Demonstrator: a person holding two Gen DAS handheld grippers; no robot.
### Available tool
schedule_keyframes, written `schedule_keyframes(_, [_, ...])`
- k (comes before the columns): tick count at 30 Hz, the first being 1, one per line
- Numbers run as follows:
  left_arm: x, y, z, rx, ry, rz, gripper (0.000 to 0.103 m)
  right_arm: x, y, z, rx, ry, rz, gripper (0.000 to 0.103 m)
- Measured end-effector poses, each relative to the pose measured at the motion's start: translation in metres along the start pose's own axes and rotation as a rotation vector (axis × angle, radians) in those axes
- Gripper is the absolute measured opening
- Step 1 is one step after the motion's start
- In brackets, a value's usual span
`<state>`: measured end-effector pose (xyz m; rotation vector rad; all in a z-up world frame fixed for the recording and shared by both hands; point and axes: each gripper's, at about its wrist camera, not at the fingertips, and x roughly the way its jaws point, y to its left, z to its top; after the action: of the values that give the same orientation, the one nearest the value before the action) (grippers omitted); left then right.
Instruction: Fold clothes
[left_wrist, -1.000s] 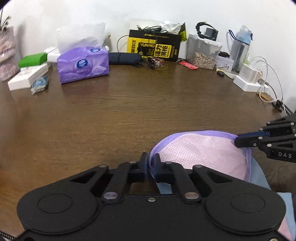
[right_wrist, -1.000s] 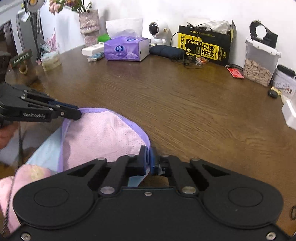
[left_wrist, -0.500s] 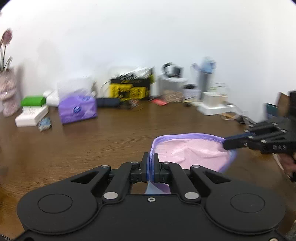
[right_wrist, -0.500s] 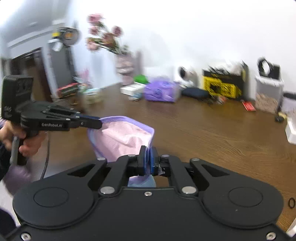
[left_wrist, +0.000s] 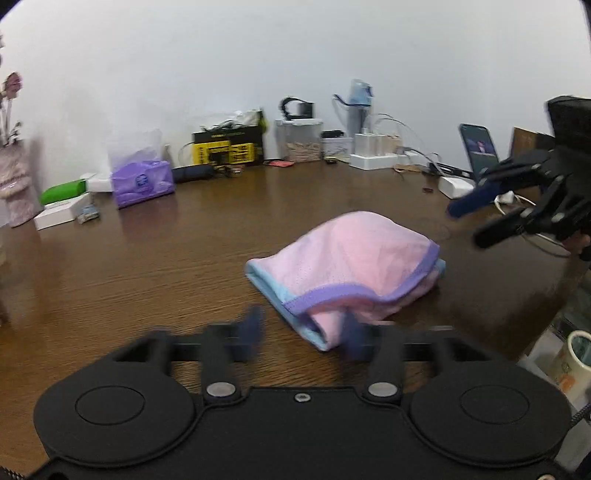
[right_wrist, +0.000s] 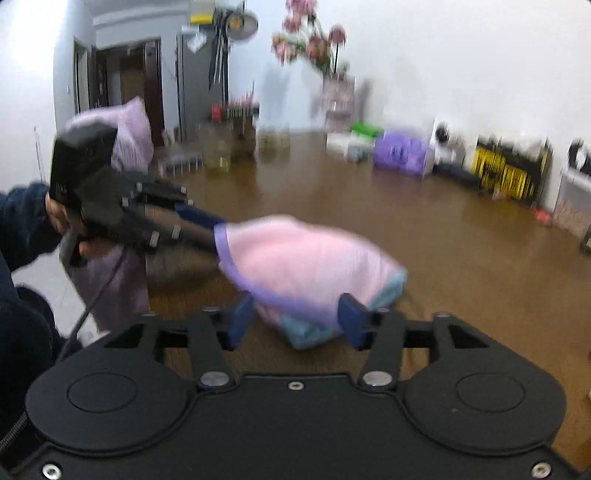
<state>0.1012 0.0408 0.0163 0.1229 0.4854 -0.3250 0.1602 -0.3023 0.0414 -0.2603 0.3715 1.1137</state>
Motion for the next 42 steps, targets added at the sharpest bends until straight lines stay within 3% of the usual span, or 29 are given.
schedule_keyframes(1, [-0.005,0.002,0.004,-0.001,-0.009,-0.01,0.075,0.0,0.002,0.002,-0.001,-0.01,0.003,0.063])
schedule_keyframes(3, [-0.011,0.005,0.01,-0.012,-0.021,-0.014,0.086,0.009,0.004,0.01,-0.001,-0.043,-0.002,0.064])
schedule_keyframes(6, [0.006,0.0,0.031,-0.1,-0.02,0.084,0.091,0.037,0.002,0.016,0.028,-0.052,-0.039,0.076])
schedule_keyframes(9, [0.037,-0.006,0.044,-0.089,-0.005,0.2,0.091,0.074,-0.005,0.022,0.081,0.035,-0.072,0.076])
schedule_keyframes(11, [0.065,-0.014,0.046,-0.041,0.05,0.285,0.091,0.088,-0.004,0.018,0.081,0.09,-0.078,0.076])
schedule_keyframes(14, [0.078,-0.021,0.037,0.013,0.11,0.248,0.091,0.096,-0.001,0.006,0.068,0.173,-0.115,0.077])
schedule_keyframes(16, [0.081,-0.024,0.031,0.053,0.118,0.278,0.091,0.096,0.001,-0.003,0.089,0.211,-0.134,0.082])
schedule_keyframes(18, [0.084,-0.027,0.026,0.091,0.124,0.307,0.096,0.092,0.006,-0.013,0.113,0.222,-0.151,0.083])
schedule_keyframes(24, [0.088,-0.015,0.023,0.086,0.134,0.331,0.097,0.09,0.025,-0.024,0.196,0.215,-0.253,0.083])
schedule_keyframes(28, [0.072,-0.006,0.021,0.04,0.11,0.327,0.097,0.086,0.032,-0.022,0.224,0.214,-0.301,0.083])
schedule_keyframes(30, [0.062,-0.002,0.022,-0.005,0.111,0.31,0.097,0.07,0.035,-0.019,0.242,0.17,-0.332,0.083])
schedule_keyframes(36, [0.043,0.001,0.021,-0.125,0.132,0.24,0.097,0.031,0.032,-0.019,0.338,0.024,-0.397,0.087])
schedule_keyframes(42, [0.033,-0.011,0.026,-0.182,0.145,0.136,0.103,0.022,0.019,-0.028,0.422,0.004,-0.434,0.087])
